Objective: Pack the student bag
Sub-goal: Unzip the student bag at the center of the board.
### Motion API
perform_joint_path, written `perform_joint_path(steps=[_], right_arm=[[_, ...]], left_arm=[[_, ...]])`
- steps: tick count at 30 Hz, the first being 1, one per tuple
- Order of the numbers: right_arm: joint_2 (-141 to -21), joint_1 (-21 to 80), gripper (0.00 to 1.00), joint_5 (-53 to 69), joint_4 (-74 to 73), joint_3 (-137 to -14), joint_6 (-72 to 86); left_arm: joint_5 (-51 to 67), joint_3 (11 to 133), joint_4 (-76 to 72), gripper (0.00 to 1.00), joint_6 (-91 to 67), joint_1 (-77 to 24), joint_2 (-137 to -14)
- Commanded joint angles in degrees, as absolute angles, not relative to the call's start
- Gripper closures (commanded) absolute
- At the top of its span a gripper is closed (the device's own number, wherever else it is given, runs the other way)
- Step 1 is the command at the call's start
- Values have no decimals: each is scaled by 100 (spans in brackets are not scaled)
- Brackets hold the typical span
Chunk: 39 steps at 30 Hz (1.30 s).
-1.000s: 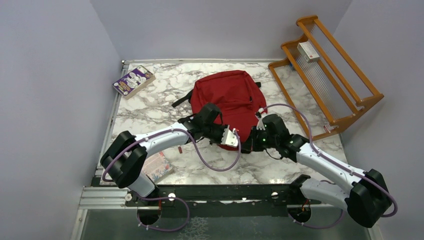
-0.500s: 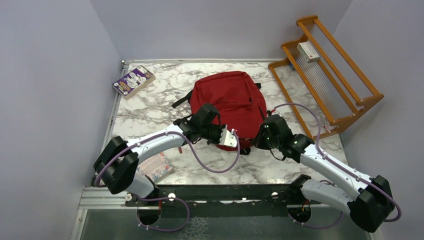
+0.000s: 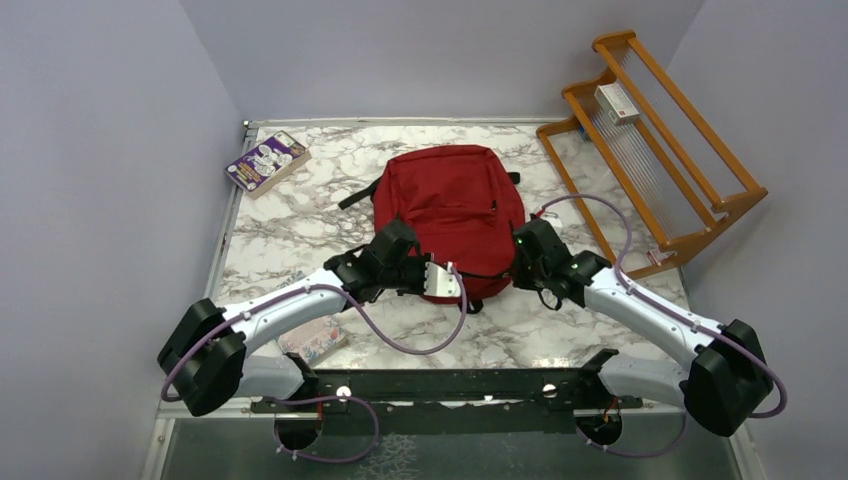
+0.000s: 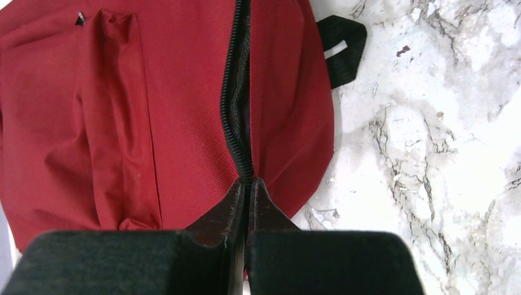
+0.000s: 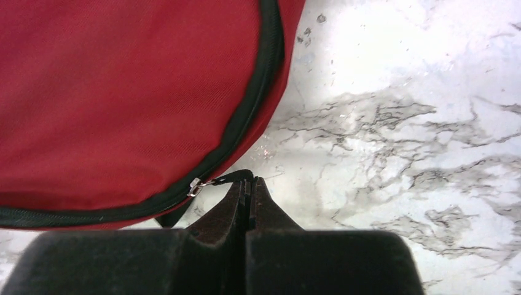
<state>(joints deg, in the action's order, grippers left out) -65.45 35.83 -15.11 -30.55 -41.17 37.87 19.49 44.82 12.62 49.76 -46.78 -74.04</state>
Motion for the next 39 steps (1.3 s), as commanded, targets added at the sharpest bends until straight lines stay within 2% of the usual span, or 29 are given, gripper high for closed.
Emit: perform_joint_path(steps=[1,11,18,21,24,27,28,29,34,39], right_arm=[[-6747,3490,99,-2087,-3178,-4379,3443],[-7233,3074,99,-2123,-2623,-4470,2806],[-7927,2309,100,-1308,-2234,-4891,2171],[-8013,2285,99,-549,-2213,-5106,1762],[-7828,2287,100,127,-2108,-5053,1455],[-7560,2290,99,569,-2081,-4924,1246],[-7479,2286,99,679,-2094,-4888,1191],[-7416,2285,100,792,-2123,-4861,1130],[-7215,2290,99,1225,-2215,-4713,1039],[-7069,2285,99,1292,-2258,-4658,1110]], left_arm=[[1407,4219,1104,100,4606,-4548,-6991],[1252,3931,1030,100,4510,-4214,-6624],[1224,3865,976,100,4456,-4202,-6503],[1450,3876,987,99,4490,-4201,-6395],[2292,3788,864,67,4588,-4201,-6130],[3127,3633,590,50,4573,-4210,-5924],[3266,3635,534,38,4537,-4221,-5921],[3333,3663,490,33,4488,-4226,-5936],[3458,4022,290,24,4234,-4354,-6309],[3002,4348,-224,22,4035,-5099,-7020]])
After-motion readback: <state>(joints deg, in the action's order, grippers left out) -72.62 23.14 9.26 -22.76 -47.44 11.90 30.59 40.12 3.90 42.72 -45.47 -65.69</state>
